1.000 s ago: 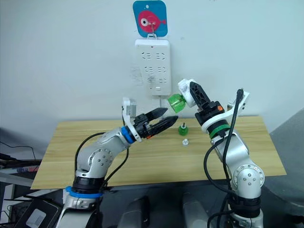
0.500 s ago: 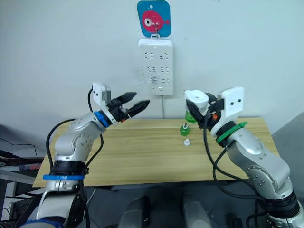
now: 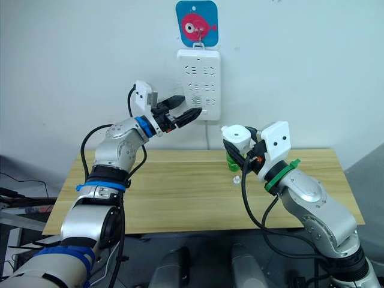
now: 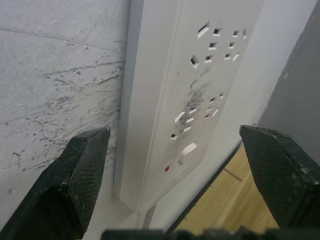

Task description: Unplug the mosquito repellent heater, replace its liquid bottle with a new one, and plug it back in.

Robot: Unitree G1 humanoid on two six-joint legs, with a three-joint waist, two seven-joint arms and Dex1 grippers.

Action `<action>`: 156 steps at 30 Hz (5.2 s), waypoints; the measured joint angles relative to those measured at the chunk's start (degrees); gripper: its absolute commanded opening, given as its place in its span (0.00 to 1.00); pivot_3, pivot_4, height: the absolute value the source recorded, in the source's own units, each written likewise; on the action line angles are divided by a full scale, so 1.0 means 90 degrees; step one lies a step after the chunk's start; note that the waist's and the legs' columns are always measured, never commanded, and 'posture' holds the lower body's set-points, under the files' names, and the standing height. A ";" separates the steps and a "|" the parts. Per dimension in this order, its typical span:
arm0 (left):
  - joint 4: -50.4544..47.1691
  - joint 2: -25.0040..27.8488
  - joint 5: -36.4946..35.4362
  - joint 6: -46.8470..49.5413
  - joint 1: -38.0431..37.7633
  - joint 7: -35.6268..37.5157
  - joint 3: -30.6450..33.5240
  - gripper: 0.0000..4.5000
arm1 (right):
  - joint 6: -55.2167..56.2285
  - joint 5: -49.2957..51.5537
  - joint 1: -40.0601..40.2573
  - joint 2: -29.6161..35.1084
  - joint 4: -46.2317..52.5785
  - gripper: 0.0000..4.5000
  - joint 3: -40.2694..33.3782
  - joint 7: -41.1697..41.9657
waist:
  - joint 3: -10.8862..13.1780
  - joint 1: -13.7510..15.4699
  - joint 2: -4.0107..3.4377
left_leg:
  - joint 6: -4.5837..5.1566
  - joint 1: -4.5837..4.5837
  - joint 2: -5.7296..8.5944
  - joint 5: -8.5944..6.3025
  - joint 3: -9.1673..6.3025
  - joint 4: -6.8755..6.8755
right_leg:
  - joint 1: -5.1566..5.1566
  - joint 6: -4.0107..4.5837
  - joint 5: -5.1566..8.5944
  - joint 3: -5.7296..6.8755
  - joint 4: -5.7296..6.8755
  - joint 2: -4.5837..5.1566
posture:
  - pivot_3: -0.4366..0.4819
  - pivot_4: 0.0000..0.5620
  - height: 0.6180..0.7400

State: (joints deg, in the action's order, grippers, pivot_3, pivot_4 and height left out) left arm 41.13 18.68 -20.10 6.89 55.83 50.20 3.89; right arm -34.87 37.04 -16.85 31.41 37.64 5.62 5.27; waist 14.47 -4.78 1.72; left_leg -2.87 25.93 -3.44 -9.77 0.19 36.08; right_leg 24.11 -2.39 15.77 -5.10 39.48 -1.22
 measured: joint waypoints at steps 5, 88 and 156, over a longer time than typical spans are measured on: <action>0.0168 -0.0130 0.0011 -0.0123 0.0349 0.0410 -0.0005 1.00 | -0.0101 -0.0096 0.0005 -0.0120 0.0045 0.67 -0.0003 0.0124 | 0.0001 -0.0009 0.0002 | 0.0001 0.0004 0.0005 -0.0001 0.0002 0.0000 | 0.0000 -0.0002 -0.0001 -0.0008 -0.0005 0.0001 | 0.29 0.40 1.00; 0.0223 -0.0120 0.0318 -0.0232 0.0362 0.0566 0.0295 0.30 | 0.0988 -0.2903 -0.2415 -0.2314 -0.3710 0.99 -0.0128 0.1776 | 0.0000 -0.0238 0.0000 | 0.0017 0.0004 0.0001 0.0055 0.0015 -0.0006 | 0.0019 -0.0005 -0.0083 -0.0028 0.0005 -0.0004 | 0.33 0.37 1.00; -0.6469 0.2068 -0.0910 0.1319 -0.4465 0.0602 0.0103 0.87 | 0.0064 -0.2607 -0.1675 -0.1736 -0.2404 0.01 0.0316 0.2427 | -0.0006 0.0069 0.0009 | 0.0005 -0.0001 -0.0013 0.0043 0.0009 -0.0018 | 0.0000 0.0013 -0.0070 -0.0006 -0.0044 0.0000 | 0.43 0.34 1.00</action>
State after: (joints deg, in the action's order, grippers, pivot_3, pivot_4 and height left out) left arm -17.09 37.29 -28.28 18.76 15.64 55.61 4.82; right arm -34.29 13.58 -31.93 15.79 16.01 8.46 27.11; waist 14.42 -4.16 1.80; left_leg -2.82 25.93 -3.56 -9.38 0.27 35.92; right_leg 24.10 -2.27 15.14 -5.15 39.08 -1.22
